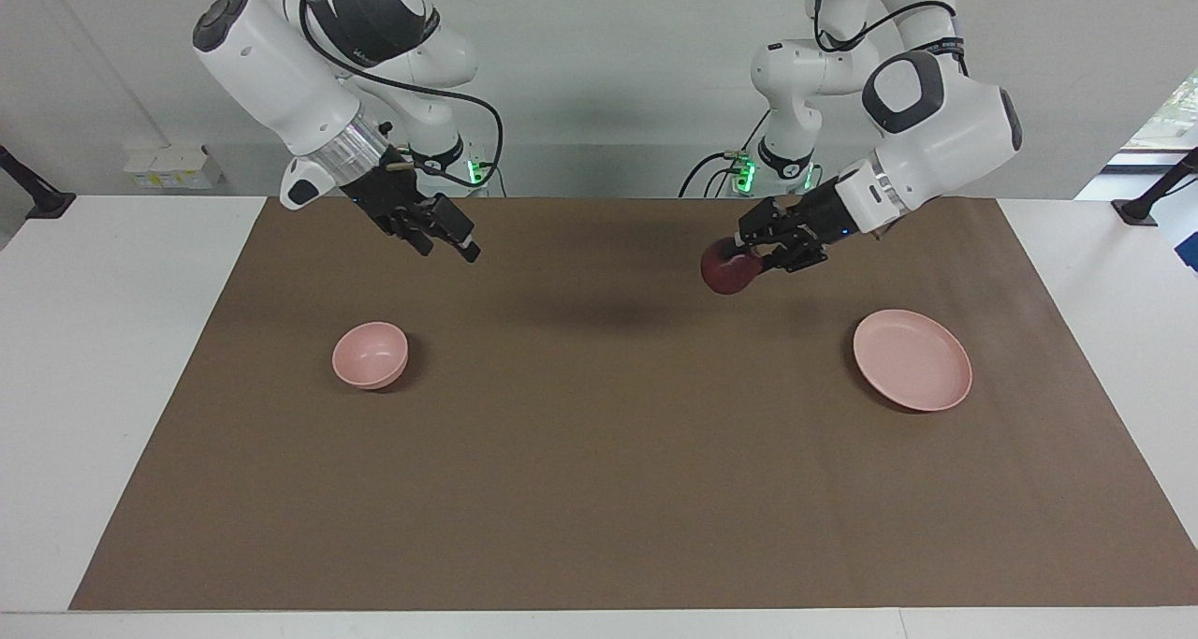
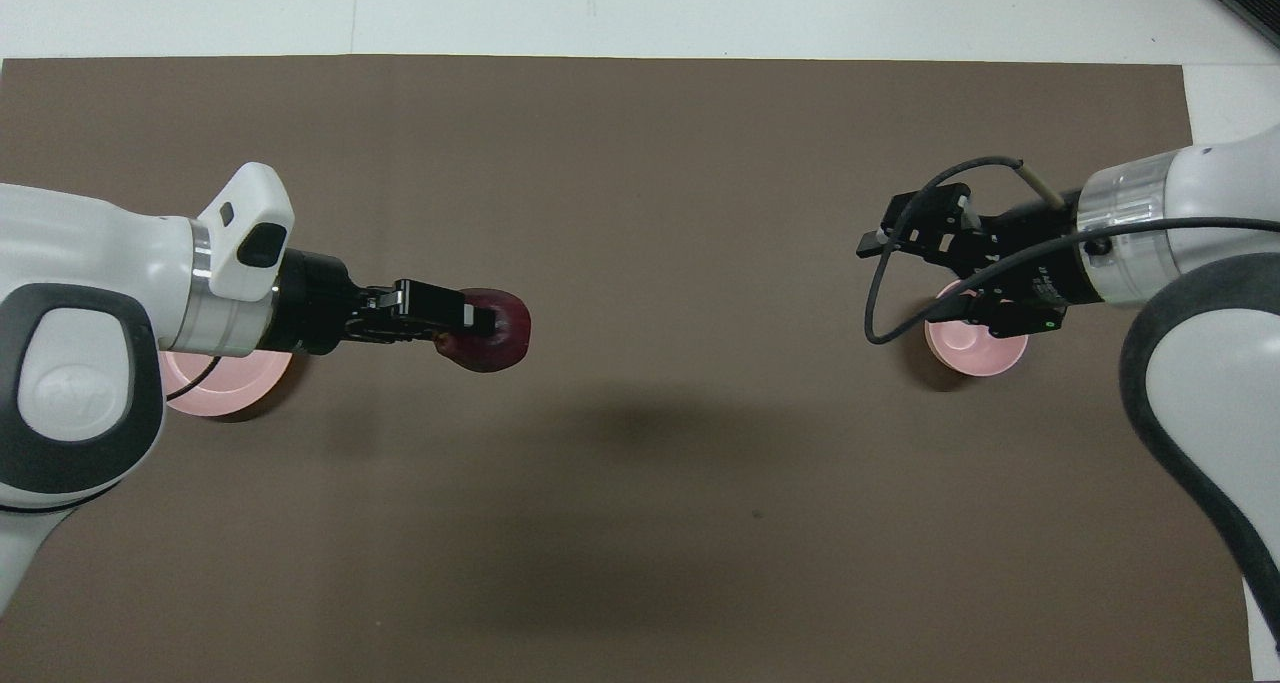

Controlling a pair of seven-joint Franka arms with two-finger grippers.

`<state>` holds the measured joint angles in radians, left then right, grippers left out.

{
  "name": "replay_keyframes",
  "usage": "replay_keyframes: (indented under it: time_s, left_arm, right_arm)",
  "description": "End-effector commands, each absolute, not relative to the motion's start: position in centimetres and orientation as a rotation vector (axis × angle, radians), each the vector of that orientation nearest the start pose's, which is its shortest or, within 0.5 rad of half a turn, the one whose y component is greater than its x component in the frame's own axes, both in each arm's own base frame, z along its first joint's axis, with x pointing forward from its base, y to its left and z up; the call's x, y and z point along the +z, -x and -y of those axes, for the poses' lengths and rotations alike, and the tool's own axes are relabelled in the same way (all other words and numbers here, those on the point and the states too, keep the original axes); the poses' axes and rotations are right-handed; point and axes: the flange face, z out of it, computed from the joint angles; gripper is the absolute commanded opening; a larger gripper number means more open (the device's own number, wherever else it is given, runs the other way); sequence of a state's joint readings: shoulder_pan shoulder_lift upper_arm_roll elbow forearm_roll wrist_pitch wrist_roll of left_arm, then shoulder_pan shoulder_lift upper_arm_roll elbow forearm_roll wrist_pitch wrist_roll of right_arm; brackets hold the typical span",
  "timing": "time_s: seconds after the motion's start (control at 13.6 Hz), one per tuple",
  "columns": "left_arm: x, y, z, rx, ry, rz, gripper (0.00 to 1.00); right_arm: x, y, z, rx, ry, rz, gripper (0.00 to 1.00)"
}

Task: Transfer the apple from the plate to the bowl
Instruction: 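Lift the apple with the left gripper while the right gripper approaches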

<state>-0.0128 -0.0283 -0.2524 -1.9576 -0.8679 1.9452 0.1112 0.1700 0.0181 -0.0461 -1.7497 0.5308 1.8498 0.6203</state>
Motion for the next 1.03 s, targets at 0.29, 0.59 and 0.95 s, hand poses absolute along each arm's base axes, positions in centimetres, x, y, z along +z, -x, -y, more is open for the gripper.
replay_keyframes:
  time_s: [0.29,0.59,0.95]
  left_arm:
    - [52.9,-50.6,27.1,0.052,-2.203,-0.069,0.0]
    - [53.5,-49.5,30.6,0.153,-2.178,-0.107,0.0]
    - [54.2,-50.6,30.2,0.23,-2.15,-0.165,0.0]
  right_arm:
    - [53.2,-60.9,-14.4,0.481,1.986,-1.262,1.0]
    - [52.6,-61.6,-17.3,0.656,1.667,-1.532,1.0]
    - [51.4,-61.1,-19.8,0.806,1.543,-1.577,1.0]
